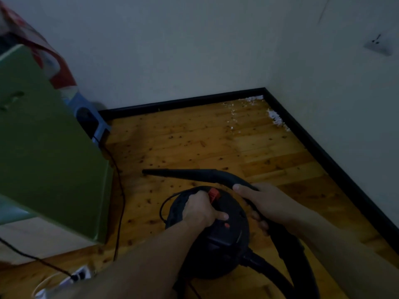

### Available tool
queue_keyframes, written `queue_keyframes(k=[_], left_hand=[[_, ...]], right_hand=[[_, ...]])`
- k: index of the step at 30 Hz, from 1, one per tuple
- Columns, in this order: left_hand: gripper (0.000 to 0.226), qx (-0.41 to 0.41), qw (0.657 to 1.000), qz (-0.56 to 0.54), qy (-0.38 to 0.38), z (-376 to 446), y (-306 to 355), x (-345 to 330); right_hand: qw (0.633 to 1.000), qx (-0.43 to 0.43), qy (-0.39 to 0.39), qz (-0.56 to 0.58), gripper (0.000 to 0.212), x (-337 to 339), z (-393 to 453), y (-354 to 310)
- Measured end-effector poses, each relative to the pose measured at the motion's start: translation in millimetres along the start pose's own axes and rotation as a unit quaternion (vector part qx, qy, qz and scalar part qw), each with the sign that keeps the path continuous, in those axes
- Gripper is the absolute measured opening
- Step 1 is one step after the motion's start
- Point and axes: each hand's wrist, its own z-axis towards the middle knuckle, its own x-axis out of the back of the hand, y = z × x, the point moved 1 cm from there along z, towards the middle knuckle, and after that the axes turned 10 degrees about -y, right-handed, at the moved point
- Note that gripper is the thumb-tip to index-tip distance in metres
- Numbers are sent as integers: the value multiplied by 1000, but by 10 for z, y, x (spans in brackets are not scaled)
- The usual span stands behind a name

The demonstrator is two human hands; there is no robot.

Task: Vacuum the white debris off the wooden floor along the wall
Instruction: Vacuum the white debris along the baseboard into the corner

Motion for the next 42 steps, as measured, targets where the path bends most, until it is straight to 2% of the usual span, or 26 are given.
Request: queue_keyframes(k=[6,19,27,42], left_hand=[[61,-11,1000,28,0,73,165,-91],[60,-50,998,43,22,428,520,-40],[47,-79,994,52,58,655,827,-59],[49,-93,986,83,111,1091,1332,77]], right_hand=[[996,2,83,44,44,295,112,230],[974,9,199,110,48,837,338,507],[964,16,235,123,50,1154,463,652],[943,-15,289,164,51,1670,514,694]])
